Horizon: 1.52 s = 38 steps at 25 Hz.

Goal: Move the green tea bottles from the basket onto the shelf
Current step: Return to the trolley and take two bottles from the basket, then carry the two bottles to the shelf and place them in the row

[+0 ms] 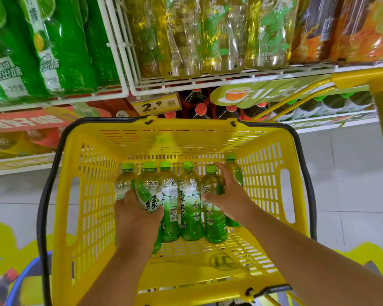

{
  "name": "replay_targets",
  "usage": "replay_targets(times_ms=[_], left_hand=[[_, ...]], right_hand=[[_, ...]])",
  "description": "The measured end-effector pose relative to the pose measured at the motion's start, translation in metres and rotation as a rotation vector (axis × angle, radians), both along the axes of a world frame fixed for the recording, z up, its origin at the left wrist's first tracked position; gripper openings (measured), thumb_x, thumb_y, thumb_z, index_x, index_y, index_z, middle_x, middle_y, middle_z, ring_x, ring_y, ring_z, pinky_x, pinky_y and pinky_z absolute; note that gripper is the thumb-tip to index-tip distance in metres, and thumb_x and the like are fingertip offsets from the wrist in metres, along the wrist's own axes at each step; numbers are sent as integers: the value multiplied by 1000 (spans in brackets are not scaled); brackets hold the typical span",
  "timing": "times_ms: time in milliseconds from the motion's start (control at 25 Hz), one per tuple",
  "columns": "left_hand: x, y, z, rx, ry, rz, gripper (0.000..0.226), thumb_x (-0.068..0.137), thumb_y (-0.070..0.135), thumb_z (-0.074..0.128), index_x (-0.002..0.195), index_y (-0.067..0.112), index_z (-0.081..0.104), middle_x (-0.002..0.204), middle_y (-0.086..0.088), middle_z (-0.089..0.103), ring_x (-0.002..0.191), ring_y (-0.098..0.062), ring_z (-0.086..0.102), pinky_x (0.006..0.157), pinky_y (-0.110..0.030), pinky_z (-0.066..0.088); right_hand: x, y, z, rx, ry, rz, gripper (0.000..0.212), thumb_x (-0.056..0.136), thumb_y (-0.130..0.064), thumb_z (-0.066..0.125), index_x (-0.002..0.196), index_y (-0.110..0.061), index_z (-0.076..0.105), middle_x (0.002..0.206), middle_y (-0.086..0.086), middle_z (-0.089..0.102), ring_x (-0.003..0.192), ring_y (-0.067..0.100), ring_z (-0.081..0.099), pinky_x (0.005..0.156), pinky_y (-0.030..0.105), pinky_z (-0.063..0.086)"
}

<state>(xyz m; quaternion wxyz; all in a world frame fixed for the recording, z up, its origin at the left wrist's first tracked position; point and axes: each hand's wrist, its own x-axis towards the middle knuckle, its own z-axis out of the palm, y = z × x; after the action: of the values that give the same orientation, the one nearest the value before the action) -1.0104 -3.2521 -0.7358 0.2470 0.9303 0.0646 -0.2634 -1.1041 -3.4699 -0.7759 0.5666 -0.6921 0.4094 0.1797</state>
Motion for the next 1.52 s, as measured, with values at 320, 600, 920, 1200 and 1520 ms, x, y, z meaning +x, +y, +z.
replay_targets(times_ms=[320,600,920,1200,1520], left_hand=[[-2,-8,48,-204,23,-3,57,77,31,84,124,32,53,97,6,65,81,-21,66,64,-37,55],[-5,-12,138,-262,-25,-36,49,78,34,83,109,44,45,96,19,58,82,-10,63,68,-36,54],[-19,-18,310,-360,-106,-80,60,78,34,83,128,39,50,88,29,53,79,-13,63,69,-30,50],[-58,3,483,-447,-182,-74,49,79,40,82,119,32,54,92,18,58,76,-11,60,59,-31,46],[-70,20,621,-613,-282,-159,85,82,44,79,153,24,36,139,3,54,88,-6,54,63,-13,43]], right_hand=[[-8,3,20,-5,-7,-62,51,71,-24,92,116,-29,69,102,-8,76,96,14,72,89,41,59],[-11,-10,126,56,-169,-141,63,74,-31,90,132,-37,64,109,-12,76,102,11,72,90,34,60],[-21,-10,324,40,-315,-179,96,60,-69,86,145,-46,48,130,-9,69,117,16,67,99,48,56],[-62,8,528,16,-438,-237,36,84,-37,82,117,-29,70,107,-7,78,99,15,74,83,36,58],[-102,39,657,24,-617,-344,17,86,-41,78,103,-36,79,110,-5,78,102,16,75,96,43,56]])
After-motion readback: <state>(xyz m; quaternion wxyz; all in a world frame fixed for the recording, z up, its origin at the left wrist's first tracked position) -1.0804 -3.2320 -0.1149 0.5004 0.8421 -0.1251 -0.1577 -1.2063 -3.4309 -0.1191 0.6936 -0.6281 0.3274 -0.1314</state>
